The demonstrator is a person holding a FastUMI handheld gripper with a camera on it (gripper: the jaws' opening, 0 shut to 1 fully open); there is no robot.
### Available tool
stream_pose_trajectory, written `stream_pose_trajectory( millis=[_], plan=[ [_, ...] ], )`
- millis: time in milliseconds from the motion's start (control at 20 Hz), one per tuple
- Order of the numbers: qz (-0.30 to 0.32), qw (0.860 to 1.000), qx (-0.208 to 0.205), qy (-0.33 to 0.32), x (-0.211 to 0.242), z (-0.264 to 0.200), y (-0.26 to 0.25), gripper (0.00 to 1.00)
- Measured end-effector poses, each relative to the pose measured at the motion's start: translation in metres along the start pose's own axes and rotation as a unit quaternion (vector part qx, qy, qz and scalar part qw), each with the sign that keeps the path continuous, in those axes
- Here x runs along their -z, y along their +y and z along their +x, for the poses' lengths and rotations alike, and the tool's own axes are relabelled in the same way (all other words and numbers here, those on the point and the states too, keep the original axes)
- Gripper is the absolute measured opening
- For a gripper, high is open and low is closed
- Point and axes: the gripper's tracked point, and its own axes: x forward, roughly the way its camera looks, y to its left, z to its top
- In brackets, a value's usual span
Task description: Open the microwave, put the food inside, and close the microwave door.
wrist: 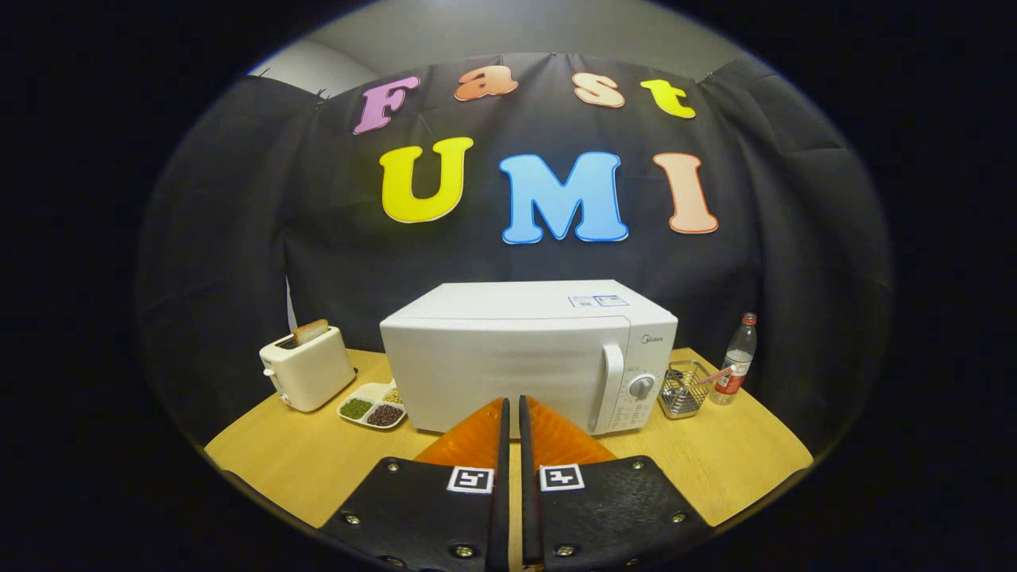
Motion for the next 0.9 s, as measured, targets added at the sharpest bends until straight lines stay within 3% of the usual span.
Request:
stream_pose_trajectory(
  millis=[150,200,250,300,350,400,900],
  plan=[
    [0.02,0.999,-0.006,-0.028,-0.016,-0.034,0.016,0.07],
    [0.023,0.999,-0.011,-0.036,-0.019,-0.041,0.022,0.15],
    [0.022,0.999,-0.013,-0.042,-0.022,-0.049,0.026,0.54],
    [0.021,0.999,-0.015,-0.048,-0.024,-0.057,0.028,0.68],
    [0.018,0.998,-0.014,-0.053,-0.026,-0.062,0.03,0.9],
    [0.017,0.998,-0.012,-0.053,-0.024,-0.067,0.03,0.98],
    [0.022,0.998,-0.006,-0.066,-0.039,-0.083,0.024,0.99]
  ],
)
